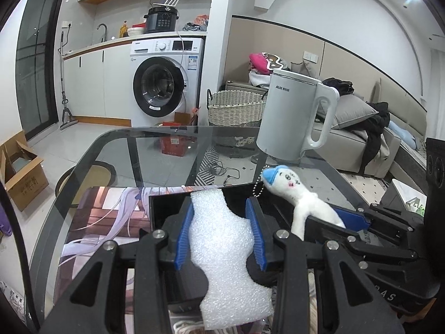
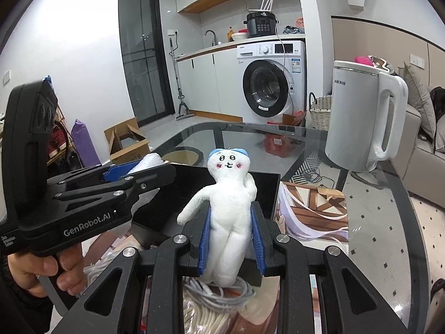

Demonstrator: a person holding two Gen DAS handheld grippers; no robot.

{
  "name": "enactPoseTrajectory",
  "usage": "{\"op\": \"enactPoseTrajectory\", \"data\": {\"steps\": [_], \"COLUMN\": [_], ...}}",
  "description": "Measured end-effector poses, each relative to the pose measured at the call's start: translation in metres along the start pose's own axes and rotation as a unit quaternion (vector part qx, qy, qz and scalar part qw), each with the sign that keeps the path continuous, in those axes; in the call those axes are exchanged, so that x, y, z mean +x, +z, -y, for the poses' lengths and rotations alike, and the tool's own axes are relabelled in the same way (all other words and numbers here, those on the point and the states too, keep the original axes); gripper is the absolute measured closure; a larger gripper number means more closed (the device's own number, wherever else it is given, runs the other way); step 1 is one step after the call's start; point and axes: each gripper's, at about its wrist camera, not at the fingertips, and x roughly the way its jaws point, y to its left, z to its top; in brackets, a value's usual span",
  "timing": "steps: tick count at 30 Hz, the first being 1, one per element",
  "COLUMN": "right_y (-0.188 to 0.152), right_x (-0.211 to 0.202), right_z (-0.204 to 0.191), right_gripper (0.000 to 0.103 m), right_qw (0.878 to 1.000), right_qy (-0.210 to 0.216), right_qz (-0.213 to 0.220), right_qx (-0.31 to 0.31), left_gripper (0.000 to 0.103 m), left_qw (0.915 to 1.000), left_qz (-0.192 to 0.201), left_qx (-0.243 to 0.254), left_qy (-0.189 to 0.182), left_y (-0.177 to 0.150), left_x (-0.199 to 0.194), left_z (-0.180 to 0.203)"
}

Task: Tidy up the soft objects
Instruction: 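Lift the foam sheet and doll and carry both over the black box, then lower the foam and doll into the black box and open both tools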

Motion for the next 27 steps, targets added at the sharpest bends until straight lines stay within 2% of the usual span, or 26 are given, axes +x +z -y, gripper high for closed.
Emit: {"op": "enactPoseTrajectory", "data": {"steps": [15, 27], "right_y": [-0.001, -0.010], "right_x": [0.029, 0.038], "right_z": [0.003, -0.003], "right_gripper": [0.077, 0.077], "right_qw": [1.000, 0.999], "right_qy": [-0.003, 0.001], "right_qz": [-0.021, -0.040], "right_qx": [-0.013, -0.016], "left_gripper": [0.066, 0.066], "left_qw": [0.9996, 0.9985], "left_qz": [-0.029, -0.046], "left_qx": [0.000, 0.028], "left_qy": [-0.002, 0.006], "left_y": [0.002, -0.002], "left_x": [0.027, 0.033], "left_z": [-0.005, 0.001]}}
